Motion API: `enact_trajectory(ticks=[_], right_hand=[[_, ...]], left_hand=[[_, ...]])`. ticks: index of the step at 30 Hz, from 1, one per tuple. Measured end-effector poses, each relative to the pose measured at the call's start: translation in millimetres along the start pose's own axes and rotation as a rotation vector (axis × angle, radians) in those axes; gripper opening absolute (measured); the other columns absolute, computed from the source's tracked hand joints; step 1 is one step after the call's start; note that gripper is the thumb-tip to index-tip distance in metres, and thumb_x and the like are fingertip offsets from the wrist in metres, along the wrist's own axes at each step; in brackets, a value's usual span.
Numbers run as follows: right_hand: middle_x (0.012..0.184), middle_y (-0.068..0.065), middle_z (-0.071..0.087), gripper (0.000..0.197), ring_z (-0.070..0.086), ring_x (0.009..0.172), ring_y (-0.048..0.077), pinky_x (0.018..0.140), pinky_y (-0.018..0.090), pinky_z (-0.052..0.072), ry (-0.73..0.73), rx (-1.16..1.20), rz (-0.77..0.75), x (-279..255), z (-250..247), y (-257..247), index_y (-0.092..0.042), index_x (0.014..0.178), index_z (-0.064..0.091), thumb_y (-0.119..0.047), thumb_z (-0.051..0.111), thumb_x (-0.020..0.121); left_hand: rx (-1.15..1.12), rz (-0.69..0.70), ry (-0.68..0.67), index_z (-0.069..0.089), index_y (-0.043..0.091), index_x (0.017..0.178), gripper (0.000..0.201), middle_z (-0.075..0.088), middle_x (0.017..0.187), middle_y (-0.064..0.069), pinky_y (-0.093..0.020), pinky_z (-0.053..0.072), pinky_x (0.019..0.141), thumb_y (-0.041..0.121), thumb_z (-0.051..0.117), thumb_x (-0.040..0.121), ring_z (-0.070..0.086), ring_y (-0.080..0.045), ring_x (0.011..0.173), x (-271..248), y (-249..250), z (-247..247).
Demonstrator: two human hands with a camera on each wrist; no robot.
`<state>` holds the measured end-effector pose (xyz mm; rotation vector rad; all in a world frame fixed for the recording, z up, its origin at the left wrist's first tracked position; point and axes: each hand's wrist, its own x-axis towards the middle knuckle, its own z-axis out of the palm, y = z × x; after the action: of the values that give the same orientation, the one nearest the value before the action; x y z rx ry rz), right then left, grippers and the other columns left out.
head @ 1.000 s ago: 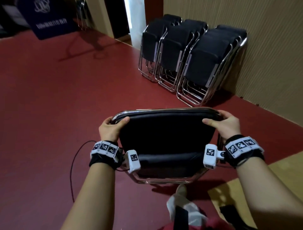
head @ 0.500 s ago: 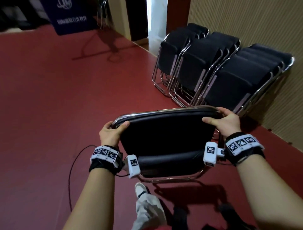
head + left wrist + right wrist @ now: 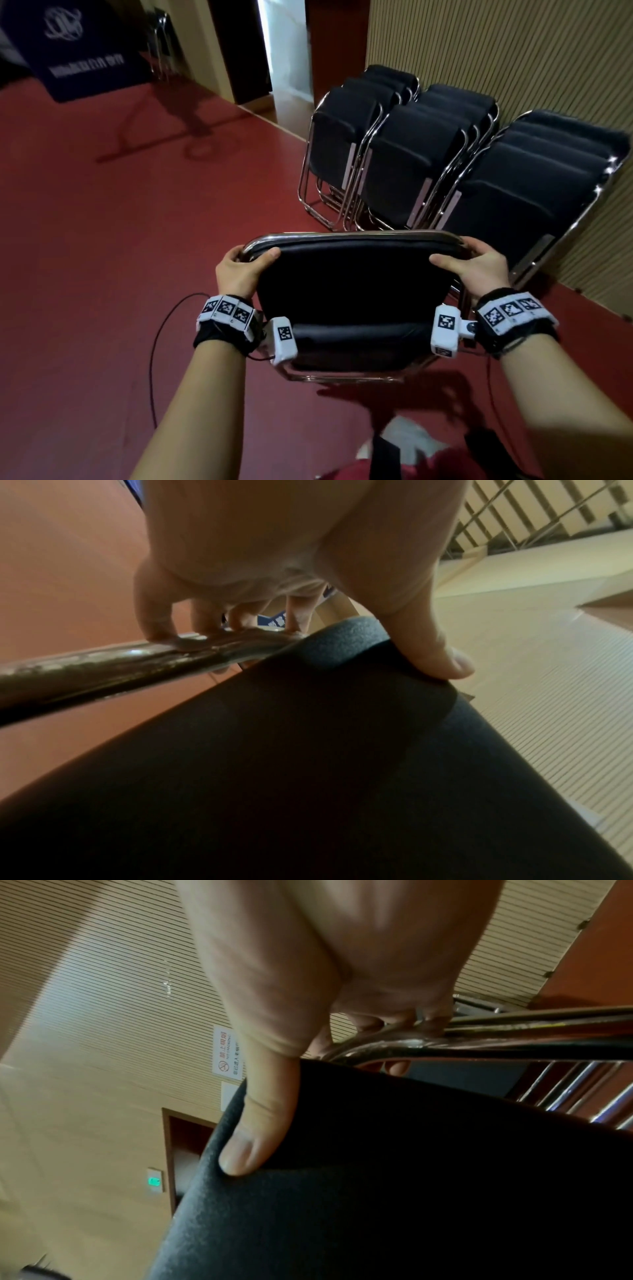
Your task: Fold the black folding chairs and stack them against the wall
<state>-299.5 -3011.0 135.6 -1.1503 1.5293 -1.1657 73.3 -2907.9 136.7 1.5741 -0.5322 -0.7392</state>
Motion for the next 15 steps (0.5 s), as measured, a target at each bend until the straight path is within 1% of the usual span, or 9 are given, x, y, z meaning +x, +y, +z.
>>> enact_trajectory(ticks=[2, 4, 6, 8, 10, 11, 12, 13, 15], right_hand=[[0.1, -0.001, 0.068, 0.055, 0.06, 0.078, -0.002, 0.054, 0.001, 0.043, 0.001, -0.009, 0.012, 34, 23, -2, -0.012, 0.112, 0.067, -0.009, 0.091, 0.062], [0.098, -0.002, 0.068, 0.053, 0.062, 0.078, 0.001, 0.055, 0.004, 0.046, 0.013, -0.003, 0.032, 76, 45, -1, -0.015, 0.109, 0.067, -0.007, 0.091, 0.062], [0.098, -0.003, 0.07, 0.053, 0.066, 0.083, 0.008, 0.064, 0.013, 0.05, 0.018, 0.007, 0.047, 117, 63, -1, -0.02, 0.106, 0.068, -0.01, 0.092, 0.059], [0.101, -0.004, 0.07, 0.06, 0.067, 0.09, 0.011, 0.073, 0.021, 0.052, 0.026, -0.015, 0.064, 165, 79, 1, -0.021, 0.11, 0.069, -0.014, 0.094, 0.056], [0.105, -0.003, 0.071, 0.07, 0.068, 0.094, 0.013, 0.082, 0.025, 0.053, 0.033, -0.021, 0.089, 207, 96, -1, -0.019, 0.117, 0.069, -0.018, 0.096, 0.053], [0.106, -0.003, 0.071, 0.072, 0.068, 0.095, 0.013, 0.084, 0.025, 0.052, 0.039, -0.019, 0.092, 224, 101, -5, -0.019, 0.118, 0.068, -0.018, 0.096, 0.052], [0.104, -0.004, 0.071, 0.069, 0.067, 0.095, 0.011, 0.084, 0.024, 0.052, 0.048, -0.022, 0.088, 243, 107, -11, -0.021, 0.116, 0.069, -0.017, 0.096, 0.053], [0.101, -0.007, 0.071, 0.065, 0.067, 0.094, 0.01, 0.083, 0.023, 0.051, 0.056, -0.028, 0.091, 260, 112, -15, -0.023, 0.113, 0.069, -0.016, 0.095, 0.054], [0.097, -0.01, 0.069, 0.064, 0.066, 0.091, 0.007, 0.08, 0.021, 0.051, 0.066, -0.023, 0.093, 290, 125, -25, -0.025, 0.112, 0.068, -0.014, 0.094, 0.055]], left_hand=[[0.013, -0.012, -0.014, 0.068, 0.021, 0.096, 0.075, 0.075, 0.102, -0.002, -0.034, 0.057, 0.091, 0.052, 0.094, 0.033, 0.072, -0.02, 0.098, 41, 3, 19], [0.022, -0.024, -0.019, 0.069, 0.019, 0.098, 0.077, 0.075, 0.102, -0.002, -0.034, 0.057, 0.09, 0.052, 0.094, 0.033, 0.072, -0.02, 0.097, 84, 4, 42], [0.028, -0.038, -0.023, 0.07, 0.016, 0.101, 0.08, 0.075, 0.101, -0.003, -0.032, 0.057, 0.088, 0.051, 0.093, 0.033, 0.072, -0.019, 0.096, 121, 6, 67], [0.035, -0.052, -0.031, 0.071, 0.016, 0.098, 0.076, 0.076, 0.098, -0.002, -0.029, 0.056, 0.084, 0.05, 0.094, 0.034, 0.072, -0.019, 0.094, 160, 4, 97], [0.031, -0.069, -0.018, 0.072, 0.019, 0.093, 0.069, 0.076, 0.096, 0.001, -0.028, 0.055, 0.082, 0.048, 0.094, 0.035, 0.072, -0.017, 0.091, 197, 8, 122], [0.026, -0.072, -0.021, 0.071, 0.021, 0.09, 0.065, 0.076, 0.094, 0.002, -0.027, 0.054, 0.08, 0.047, 0.095, 0.036, 0.071, -0.016, 0.09, 211, 14, 133], [0.03, -0.069, -0.04, 0.07, 0.022, 0.088, 0.059, 0.075, 0.091, 0.003, -0.025, 0.054, 0.078, 0.043, 0.096, 0.04, 0.07, -0.014, 0.087, 228, 18, 146], [0.046, -0.065, -0.061, 0.069, 0.022, 0.085, 0.05, 0.074, 0.088, 0.004, -0.021, 0.053, 0.074, 0.036, 0.097, 0.047, 0.069, -0.012, 0.083, 243, 23, 159], [0.058, -0.057, -0.097, 0.064, 0.024, 0.082, 0.034, 0.069, 0.083, 0.007, -0.009, 0.049, 0.064, 0.017, 0.093, 0.065, 0.065, -0.002, 0.074, 274, 35, 185]])
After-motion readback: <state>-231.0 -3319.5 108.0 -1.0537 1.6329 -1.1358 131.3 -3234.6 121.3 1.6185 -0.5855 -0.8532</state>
